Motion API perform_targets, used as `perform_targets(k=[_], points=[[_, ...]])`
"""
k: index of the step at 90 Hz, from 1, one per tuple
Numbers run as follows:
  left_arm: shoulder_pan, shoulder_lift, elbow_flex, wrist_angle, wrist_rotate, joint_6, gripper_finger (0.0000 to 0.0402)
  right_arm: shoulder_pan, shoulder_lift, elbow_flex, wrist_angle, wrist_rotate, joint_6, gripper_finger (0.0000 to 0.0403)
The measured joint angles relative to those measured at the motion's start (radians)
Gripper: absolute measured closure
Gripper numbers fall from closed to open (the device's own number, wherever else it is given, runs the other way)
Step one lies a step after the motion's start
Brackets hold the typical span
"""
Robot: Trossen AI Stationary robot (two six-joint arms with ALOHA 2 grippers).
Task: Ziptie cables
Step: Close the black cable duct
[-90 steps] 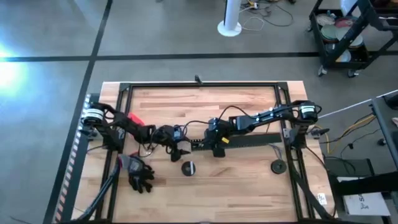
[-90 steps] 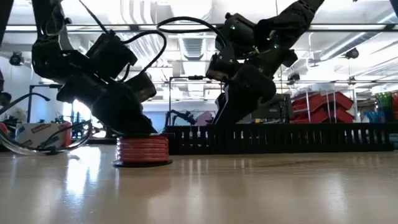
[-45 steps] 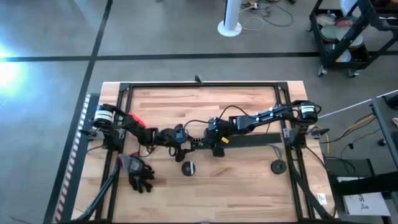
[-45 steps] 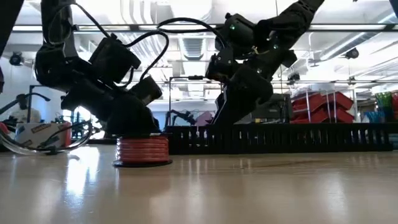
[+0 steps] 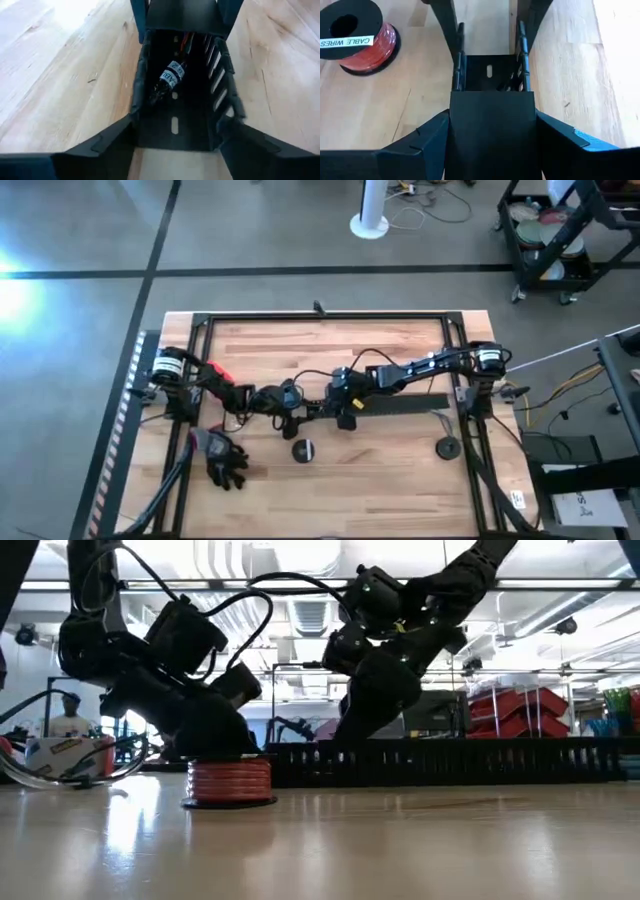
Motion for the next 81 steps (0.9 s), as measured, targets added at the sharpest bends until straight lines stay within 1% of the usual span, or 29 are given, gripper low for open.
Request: perform_targets(k=[6,12,23,31,36,44,57,69,81], points=[[0.0,0.0,0.001,0.0,0.0,0.003,0.0144,0.001,0.011,0.007,0.017,0.0,0.004,0.0176],[0.0,-0.002,0.001,-0.001,0.0,0.005,0.0153,0.001,0.025,0.022,0.019,-0.008,0.008,0.0175],[0.0,-0.005,-0.002,-0.005,0.0,0.005,0.0175,0.003,0.053,0.06,-0.02,-0.011,0.004,0.0178],[0.0,-0.006,-0.002,-0.01,0.001,0.004,0.0178,0.003,0.052,0.072,-0.05,-0.003,-0.007,0.0181],[0.0,-0.008,-0.002,-0.017,0.0,0.005,0.0174,0.003,0.045,0.072,-0.058,0.005,-0.011,0.018],[-0.003,-0.008,-0.002,-0.023,0.0,0.014,0.0156,-0.001,0.023,0.059,-0.068,0.018,-0.022,0.0176],[-0.014,-0.008,-0.011,-0.014,-0.005,0.009,0.0134,-0.013,-0.002,0.041,-0.088,0.011,-0.029,0.0178],[-0.038,0.016,-0.014,0.028,-0.047,0.003,0.0129,-0.014,-0.002,0.033,-0.079,0.01,-0.027,0.0183],[-0.048,0.061,-0.017,0.105,-0.076,0.018,0.013,-0.011,-0.002,0.028,-0.067,0.013,-0.017,0.0174]])
